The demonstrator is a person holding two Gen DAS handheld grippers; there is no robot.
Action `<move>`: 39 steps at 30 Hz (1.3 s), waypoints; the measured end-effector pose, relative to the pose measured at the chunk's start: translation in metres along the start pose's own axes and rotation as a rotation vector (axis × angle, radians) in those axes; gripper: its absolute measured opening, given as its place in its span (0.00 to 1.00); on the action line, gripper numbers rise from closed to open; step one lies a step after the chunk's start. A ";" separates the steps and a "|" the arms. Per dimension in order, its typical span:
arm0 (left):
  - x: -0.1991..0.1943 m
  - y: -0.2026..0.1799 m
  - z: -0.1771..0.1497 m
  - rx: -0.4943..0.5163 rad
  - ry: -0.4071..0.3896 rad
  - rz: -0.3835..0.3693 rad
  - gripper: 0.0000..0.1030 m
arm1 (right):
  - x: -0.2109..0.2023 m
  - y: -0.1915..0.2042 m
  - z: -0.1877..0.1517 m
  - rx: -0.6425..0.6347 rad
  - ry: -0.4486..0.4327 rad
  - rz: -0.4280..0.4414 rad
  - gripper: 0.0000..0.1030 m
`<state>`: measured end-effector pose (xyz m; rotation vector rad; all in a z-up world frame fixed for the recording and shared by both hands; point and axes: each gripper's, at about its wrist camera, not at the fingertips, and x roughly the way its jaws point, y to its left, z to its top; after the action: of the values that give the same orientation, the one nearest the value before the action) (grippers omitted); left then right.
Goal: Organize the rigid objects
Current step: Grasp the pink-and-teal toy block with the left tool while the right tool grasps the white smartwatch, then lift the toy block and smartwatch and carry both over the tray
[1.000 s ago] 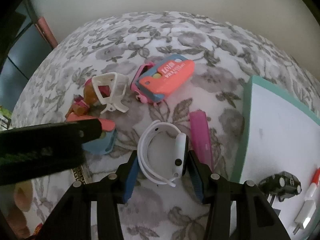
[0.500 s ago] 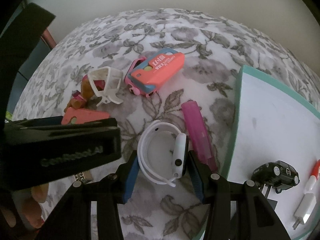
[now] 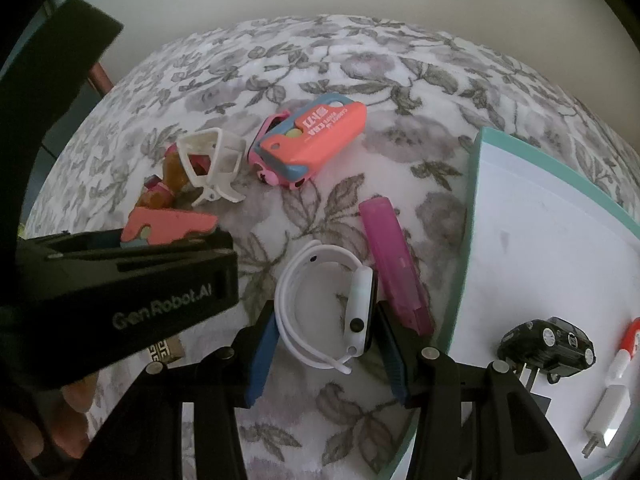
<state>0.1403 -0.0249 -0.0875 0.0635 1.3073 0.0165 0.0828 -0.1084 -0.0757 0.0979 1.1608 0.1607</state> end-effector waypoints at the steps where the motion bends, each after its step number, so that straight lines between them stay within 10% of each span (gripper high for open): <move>1: -0.005 0.000 0.000 0.001 -0.011 -0.002 0.70 | 0.000 0.000 0.000 0.001 -0.001 0.000 0.49; 21: -0.111 0.004 -0.002 -0.016 -0.247 -0.077 0.70 | -0.078 -0.047 0.008 0.140 -0.156 -0.040 0.48; 39: -0.125 -0.112 -0.013 0.199 -0.261 -0.142 0.71 | -0.109 -0.158 -0.015 0.431 -0.131 -0.134 0.49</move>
<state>0.0923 -0.1424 0.0231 0.1381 1.0465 -0.2368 0.0388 -0.2829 -0.0082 0.4046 1.0525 -0.2142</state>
